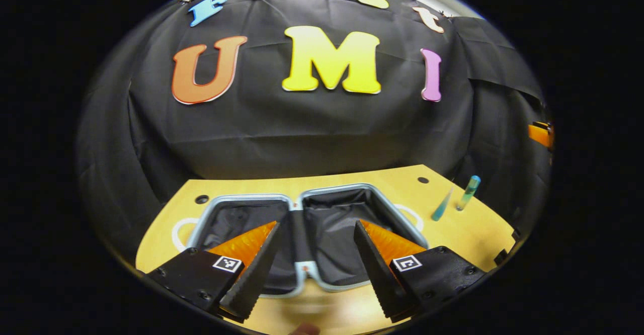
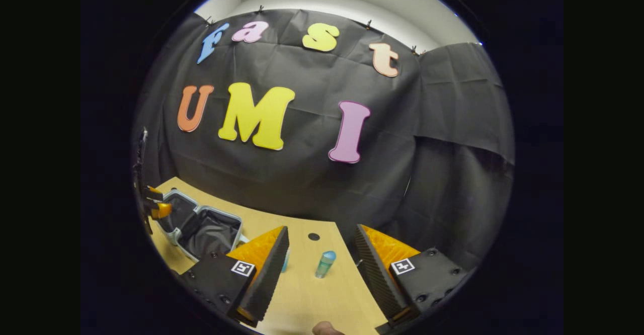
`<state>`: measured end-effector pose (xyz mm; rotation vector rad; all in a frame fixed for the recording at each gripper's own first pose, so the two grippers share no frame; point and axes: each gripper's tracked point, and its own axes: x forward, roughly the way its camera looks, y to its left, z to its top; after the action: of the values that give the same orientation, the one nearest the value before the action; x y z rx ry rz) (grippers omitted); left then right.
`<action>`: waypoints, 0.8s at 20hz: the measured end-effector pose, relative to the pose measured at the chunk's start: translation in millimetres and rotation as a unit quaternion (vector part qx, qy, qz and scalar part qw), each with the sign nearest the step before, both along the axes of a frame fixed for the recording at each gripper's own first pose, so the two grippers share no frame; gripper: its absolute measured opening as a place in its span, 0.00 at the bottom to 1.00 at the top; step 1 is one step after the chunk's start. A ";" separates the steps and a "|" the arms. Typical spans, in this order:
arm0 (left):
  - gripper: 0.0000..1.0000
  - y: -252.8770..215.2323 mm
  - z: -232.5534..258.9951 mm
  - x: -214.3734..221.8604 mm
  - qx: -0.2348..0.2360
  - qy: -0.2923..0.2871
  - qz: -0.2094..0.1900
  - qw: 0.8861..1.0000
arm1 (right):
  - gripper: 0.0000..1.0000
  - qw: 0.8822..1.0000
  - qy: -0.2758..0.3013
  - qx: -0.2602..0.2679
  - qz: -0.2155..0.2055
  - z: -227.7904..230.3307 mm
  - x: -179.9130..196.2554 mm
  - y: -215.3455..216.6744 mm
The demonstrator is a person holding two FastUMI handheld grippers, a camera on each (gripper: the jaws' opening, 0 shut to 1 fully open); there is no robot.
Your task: First open the suitcase, pack the skin care products into it, and then close the suitcase.
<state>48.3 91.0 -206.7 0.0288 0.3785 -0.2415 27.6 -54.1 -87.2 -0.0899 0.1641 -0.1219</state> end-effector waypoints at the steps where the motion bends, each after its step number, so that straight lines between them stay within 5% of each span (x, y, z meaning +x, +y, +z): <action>1: 0.93 -27.6 -5.9 -5.0 -0.004 0.010 -0.021 1.000 | 0.80 1.000 0.004 0.000 0.000 -5.9 5.2 -11.0; 8: 0.93 -202.1 -49.9 -14.9 -0.031 0.055 -0.117 0.991 | 0.80 0.999 0.041 0.014 0.000 -46.9 34.1 -81.3; 13: 0.93 -288.1 -109.3 27.9 -0.039 0.090 -0.093 0.991 | 0.79 0.997 0.079 0.007 0.010 -79.7 52.3 -125.3; 16: 0.94 -306.2 -142.7 56.0 0.002 0.091 -0.072 0.993 | 0.79 0.995 0.095 -0.001 0.014 -98.1 57.5 -147.5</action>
<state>104.3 -215.2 -349.4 0.0392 0.5605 -0.3883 85.1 -201.6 -185.3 -0.1049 0.3523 -0.0848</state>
